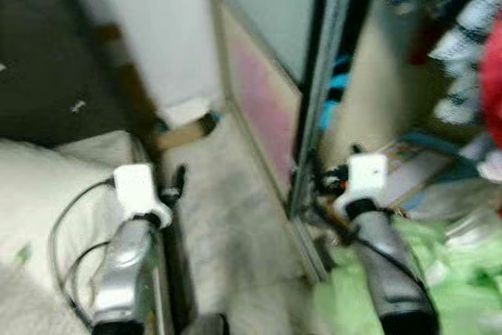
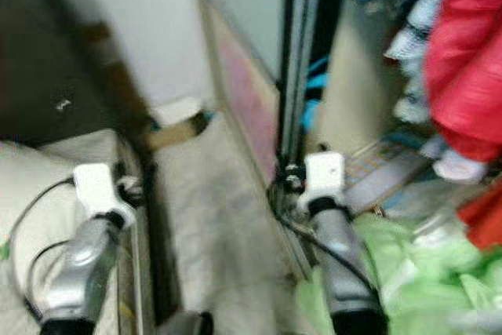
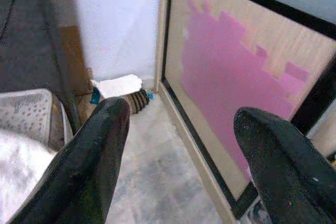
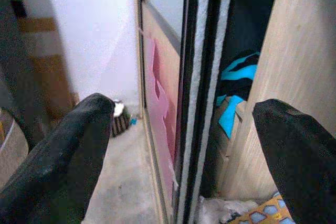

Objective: Clean up the room

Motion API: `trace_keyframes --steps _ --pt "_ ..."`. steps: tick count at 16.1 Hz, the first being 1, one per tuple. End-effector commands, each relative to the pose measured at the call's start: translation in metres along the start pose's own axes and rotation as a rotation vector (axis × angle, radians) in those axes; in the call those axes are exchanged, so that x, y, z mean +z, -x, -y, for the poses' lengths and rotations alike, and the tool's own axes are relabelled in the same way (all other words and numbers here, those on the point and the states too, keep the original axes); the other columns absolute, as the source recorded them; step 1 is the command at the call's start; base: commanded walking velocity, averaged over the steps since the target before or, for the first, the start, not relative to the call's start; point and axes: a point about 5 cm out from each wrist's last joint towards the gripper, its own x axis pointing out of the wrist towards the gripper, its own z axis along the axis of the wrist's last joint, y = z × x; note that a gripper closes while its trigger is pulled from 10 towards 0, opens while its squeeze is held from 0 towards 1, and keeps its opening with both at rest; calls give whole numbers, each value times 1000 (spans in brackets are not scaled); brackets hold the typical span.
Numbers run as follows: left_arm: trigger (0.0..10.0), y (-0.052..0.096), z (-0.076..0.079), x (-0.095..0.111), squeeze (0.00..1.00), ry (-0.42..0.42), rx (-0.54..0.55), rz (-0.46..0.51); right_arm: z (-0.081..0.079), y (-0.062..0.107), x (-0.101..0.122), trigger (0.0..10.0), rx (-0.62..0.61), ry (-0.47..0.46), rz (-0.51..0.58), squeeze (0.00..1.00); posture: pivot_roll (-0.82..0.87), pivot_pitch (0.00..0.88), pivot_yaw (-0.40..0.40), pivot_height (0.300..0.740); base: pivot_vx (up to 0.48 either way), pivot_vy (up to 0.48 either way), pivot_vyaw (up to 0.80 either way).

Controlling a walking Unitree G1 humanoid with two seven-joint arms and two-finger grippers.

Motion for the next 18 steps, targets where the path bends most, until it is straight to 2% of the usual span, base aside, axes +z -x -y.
trace_keyframes --steps 1,18 --pt "10000 -1 -9 3 0 -21 28 0 -8 -3 2 10000 15 -17 9 0 3 27 9 740 0 0 800" --pt "10000 -3 -8 3 0 -27 19 -2 -10 -5 4 10000 39 -9 21 0 4 21 10 740 0 0 797"
